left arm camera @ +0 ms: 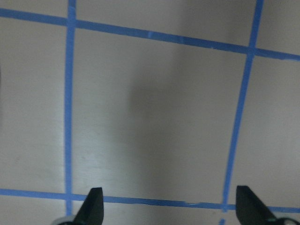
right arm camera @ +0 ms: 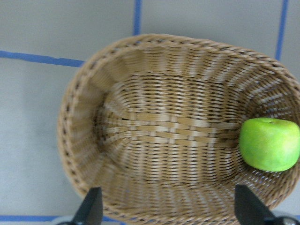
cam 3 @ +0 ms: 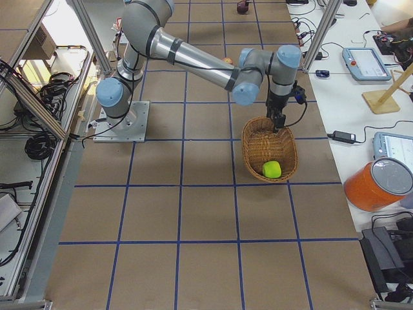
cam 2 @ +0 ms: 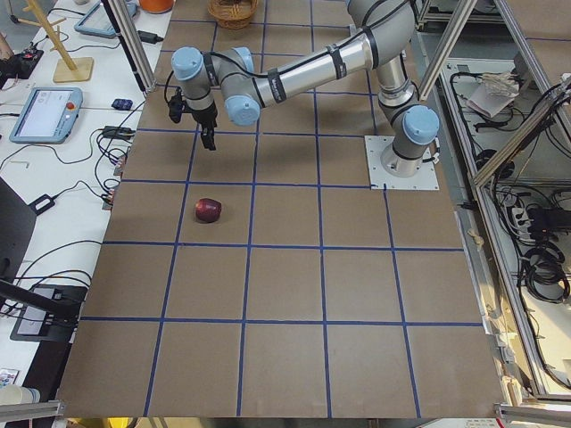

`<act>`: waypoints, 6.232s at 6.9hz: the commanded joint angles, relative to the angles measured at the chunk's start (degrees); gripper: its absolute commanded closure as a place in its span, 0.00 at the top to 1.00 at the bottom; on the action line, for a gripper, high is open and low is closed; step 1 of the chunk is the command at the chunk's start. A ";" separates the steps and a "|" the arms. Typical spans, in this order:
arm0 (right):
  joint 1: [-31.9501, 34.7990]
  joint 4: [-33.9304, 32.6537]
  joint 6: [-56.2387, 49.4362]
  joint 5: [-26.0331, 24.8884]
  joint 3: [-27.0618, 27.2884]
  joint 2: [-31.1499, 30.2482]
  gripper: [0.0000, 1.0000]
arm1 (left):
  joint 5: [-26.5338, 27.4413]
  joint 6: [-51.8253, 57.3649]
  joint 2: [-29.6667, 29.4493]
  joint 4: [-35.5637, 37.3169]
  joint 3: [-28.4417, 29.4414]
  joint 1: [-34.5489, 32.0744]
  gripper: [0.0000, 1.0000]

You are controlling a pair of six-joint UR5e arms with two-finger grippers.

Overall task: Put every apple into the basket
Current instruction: 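Reach the left gripper to the far red apple while the right returns to center, then grasp the far red apple with left gripper while right grasps the center red apple, then drop red apple in basket with right gripper while left sets dark apple centrally, then lower the right gripper to the dark red apple while the left lifts away, then close the right gripper around the dark red apple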

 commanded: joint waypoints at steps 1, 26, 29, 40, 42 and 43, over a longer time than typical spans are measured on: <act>10.11 7.62 9.96 11.90 0.44 -2.15 1.00 | 5.81 13.70 -5.21 11.35 0.41 5.12 1.00; -8.64 -5.97 6.24 -4.81 -1.40 12.69 0.00 | 0.31 -54.76 0.45 13.14 -9.81 -37.77 1.00; -7.96 -2.57 7.11 -3.94 -2.72 10.00 1.00 | 0.31 -34.35 14.41 -9.75 -8.65 -28.22 1.00; 33.97 1.76 16.08 12.76 8.09 5.22 1.00 | 1.54 -27.94 31.94 -12.12 -13.93 -20.44 1.00; 34.06 -3.58 16.17 13.90 8.18 8.99 1.00 | 1.54 -27.94 31.95 -12.12 -13.84 -20.44 1.00; 34.06 -5.61 16.17 13.99 8.26 10.05 1.00 | 1.54 -27.94 31.95 -12.12 -13.84 -20.44 1.00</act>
